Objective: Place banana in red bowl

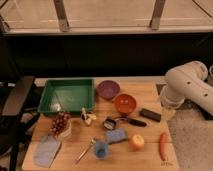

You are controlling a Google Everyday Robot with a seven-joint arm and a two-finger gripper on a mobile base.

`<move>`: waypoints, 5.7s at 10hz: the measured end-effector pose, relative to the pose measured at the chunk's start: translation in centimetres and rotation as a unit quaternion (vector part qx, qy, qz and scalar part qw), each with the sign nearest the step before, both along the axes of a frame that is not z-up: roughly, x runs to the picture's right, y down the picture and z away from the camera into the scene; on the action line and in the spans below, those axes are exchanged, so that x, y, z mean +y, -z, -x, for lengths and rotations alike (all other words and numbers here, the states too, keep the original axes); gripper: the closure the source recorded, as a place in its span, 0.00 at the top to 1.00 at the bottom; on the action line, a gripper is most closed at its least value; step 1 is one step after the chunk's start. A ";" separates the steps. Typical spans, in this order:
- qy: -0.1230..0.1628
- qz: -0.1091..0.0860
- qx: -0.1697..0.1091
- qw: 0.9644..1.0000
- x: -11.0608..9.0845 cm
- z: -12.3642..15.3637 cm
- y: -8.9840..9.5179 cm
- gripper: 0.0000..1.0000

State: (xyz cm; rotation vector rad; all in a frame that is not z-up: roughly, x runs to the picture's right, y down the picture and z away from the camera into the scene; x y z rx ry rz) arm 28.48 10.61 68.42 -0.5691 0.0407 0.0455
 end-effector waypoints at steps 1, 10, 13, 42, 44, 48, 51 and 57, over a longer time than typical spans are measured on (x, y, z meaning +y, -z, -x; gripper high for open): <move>0.000 0.000 0.000 1.000 0.0 0.0 0.0 0.65; 0.144 -0.005 -0.195 0.970 -1.6 15.0 3.6 0.65; 0.180 -0.012 -0.260 0.949 -1.0 21.7 4.5 0.65; 0.196 -0.085 -0.323 0.922 -3.7 32.3 -5.3 0.00; 0.174 -0.115 -0.296 0.932 -8.0 28.0 -3.2 0.00; 0.134 -0.146 -0.209 0.958 -14.4 18.4 -4.4 0.00; 0.117 -0.127 -0.173 0.970 -14.8 16.4 -8.4 0.08; 0.070 -0.069 -0.130 0.987 -9.2 10.8 -11.7 0.62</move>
